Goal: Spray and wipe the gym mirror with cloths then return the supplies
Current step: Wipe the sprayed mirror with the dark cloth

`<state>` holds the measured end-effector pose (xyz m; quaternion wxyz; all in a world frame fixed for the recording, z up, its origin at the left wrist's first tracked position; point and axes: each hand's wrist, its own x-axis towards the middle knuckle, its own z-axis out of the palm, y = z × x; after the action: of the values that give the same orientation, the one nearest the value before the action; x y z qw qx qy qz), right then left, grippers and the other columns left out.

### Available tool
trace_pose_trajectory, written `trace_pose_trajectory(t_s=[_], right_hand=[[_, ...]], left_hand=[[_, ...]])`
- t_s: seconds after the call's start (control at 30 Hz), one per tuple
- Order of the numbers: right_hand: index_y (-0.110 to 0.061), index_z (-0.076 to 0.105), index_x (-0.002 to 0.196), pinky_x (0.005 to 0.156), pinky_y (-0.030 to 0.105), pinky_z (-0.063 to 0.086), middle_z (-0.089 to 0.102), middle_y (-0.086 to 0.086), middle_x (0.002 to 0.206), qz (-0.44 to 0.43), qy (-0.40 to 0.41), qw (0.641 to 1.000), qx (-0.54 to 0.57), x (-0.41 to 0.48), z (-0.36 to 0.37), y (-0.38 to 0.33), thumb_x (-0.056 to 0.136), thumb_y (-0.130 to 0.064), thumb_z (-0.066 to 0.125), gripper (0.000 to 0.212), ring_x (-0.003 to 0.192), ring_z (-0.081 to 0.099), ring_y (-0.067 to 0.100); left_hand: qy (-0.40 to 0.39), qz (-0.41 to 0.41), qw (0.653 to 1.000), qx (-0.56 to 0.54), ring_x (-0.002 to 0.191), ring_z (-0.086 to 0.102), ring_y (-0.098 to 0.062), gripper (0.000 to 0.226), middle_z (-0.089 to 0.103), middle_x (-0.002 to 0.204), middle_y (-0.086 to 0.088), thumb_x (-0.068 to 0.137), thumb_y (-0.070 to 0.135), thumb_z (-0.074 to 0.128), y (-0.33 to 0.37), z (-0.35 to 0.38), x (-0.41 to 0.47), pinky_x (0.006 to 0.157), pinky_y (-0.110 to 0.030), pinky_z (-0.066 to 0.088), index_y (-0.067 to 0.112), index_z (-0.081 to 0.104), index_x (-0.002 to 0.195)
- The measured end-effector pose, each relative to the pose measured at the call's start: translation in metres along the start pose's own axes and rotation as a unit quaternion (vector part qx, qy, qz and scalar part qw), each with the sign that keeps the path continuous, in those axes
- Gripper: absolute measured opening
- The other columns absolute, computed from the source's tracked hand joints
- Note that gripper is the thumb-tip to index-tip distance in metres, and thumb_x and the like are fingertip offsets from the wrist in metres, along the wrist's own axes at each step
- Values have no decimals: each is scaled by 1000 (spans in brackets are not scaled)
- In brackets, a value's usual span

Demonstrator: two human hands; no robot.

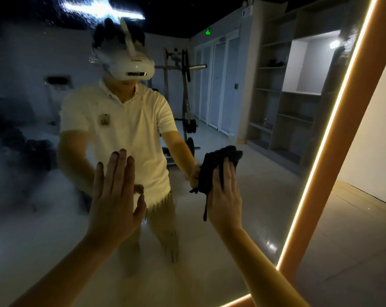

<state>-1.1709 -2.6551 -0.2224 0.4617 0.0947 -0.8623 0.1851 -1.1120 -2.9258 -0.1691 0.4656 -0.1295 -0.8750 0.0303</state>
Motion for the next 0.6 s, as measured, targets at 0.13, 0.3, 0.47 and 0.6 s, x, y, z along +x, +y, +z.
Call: trace_pose_trajectory(t_s=[0.13,0.3,0.47,0.6], right_hand=[[-16,29,159,118,57,27,14,12,169,-80,-1,996,31,-25,21,-55,91,-14,63,75,157,12,35],[-22,25,162,130,42,4,17,11,169,-200,-38,979,25,-40,38,-101,99,-26,61,73,159,8,31],[-15,42,154,123,52,25,20,11,167,-174,-43,984,-1,-39,34,-52,92,-21,63,66,154,22,36],[-7,37,156,106,62,49,12,19,169,-4,-23,999,37,-42,19,18,90,-8,67,72,154,21,43]], left_hand=[[-8,16,1000,-5,159,13,-41,86,12,171,-25,93,35,53,-6,-3,-2,124,-65,20,-5,19,162],[-11,46,999,20,159,13,-39,84,13,171,-24,95,33,56,-20,-2,-3,127,-59,17,-4,20,162],[-8,40,999,17,159,11,-39,86,11,171,-24,92,28,58,-19,2,-3,127,-60,15,-5,20,162],[-3,28,999,19,159,10,-40,86,11,171,-25,91,28,56,-14,5,-2,127,-62,14,-5,20,161]])
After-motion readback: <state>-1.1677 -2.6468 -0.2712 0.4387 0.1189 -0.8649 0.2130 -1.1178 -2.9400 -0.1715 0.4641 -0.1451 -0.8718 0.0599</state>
